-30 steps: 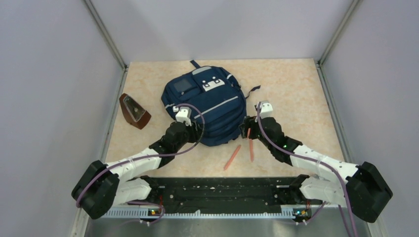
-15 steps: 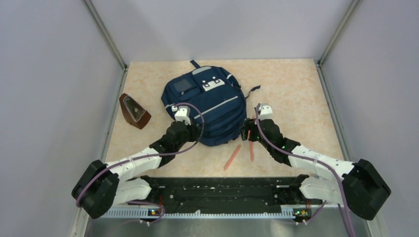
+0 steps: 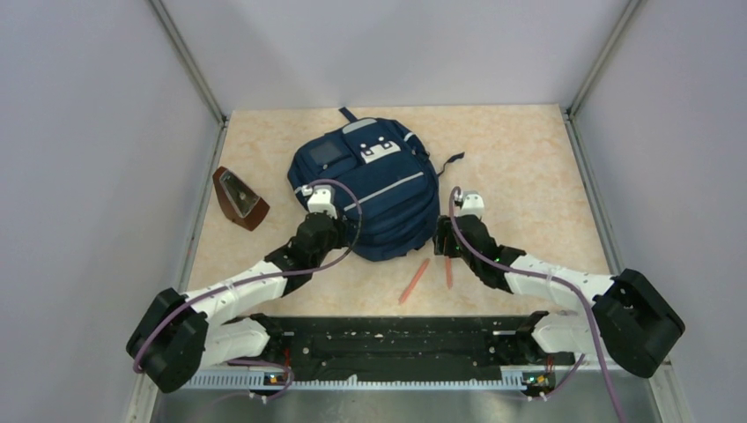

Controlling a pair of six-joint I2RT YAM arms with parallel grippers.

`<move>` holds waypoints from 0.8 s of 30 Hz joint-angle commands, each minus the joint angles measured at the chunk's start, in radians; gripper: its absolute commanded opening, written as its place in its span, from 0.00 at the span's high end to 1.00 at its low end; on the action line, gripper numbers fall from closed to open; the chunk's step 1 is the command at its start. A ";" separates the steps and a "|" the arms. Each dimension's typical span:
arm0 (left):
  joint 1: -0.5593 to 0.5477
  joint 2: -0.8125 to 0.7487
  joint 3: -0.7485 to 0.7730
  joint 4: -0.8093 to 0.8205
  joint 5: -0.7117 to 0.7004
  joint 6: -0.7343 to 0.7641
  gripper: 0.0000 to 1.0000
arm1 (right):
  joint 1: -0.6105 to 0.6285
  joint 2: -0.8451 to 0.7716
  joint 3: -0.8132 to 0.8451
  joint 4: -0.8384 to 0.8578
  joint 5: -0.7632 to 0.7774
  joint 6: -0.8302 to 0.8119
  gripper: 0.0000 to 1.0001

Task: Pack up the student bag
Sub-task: Unzip the student bag at the center of the board.

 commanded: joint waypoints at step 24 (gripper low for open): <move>0.187 0.128 0.177 -0.065 -0.049 0.069 0.82 | 0.077 0.021 -0.010 -0.203 0.061 0.117 0.62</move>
